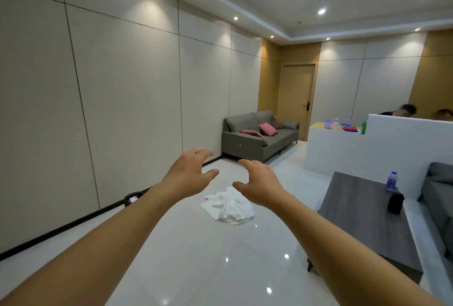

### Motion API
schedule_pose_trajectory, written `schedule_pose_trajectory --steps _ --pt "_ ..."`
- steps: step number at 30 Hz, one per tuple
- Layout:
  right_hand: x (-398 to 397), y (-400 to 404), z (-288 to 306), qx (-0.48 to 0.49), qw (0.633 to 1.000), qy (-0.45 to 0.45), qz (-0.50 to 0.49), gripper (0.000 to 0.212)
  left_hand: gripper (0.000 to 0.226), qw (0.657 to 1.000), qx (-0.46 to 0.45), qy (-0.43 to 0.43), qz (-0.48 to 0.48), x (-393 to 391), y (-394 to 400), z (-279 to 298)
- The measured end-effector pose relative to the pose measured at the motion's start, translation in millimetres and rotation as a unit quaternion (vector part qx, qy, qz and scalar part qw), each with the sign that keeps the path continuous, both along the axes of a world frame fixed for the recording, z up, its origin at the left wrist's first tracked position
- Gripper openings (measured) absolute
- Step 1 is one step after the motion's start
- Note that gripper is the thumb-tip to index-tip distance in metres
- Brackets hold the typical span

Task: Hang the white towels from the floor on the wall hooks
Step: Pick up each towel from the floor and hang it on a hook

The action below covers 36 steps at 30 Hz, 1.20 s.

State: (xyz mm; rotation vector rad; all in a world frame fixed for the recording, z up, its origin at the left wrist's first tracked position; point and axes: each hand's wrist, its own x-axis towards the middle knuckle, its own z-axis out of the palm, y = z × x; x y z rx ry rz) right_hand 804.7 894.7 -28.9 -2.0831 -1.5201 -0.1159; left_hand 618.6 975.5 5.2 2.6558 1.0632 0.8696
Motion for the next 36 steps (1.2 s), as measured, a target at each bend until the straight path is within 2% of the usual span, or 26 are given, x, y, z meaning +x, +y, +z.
schedule_pose_trajectory --steps 12,25,36 --pt "125 198 -41 -0.037 0.999 0.019 0.023 0.069 0.055 0.999 -0.031 0.024 0.005 129 204 -39" --pt "252 480 -57 -0.070 0.996 0.038 -0.033 0.070 0.056 0.998 -0.056 0.028 -0.022 256 515 -66" --pt "357 676 -132 -0.127 0.988 0.091 -0.024 0.067 0.056 0.990 -0.124 0.067 -0.018 359 719 -148"
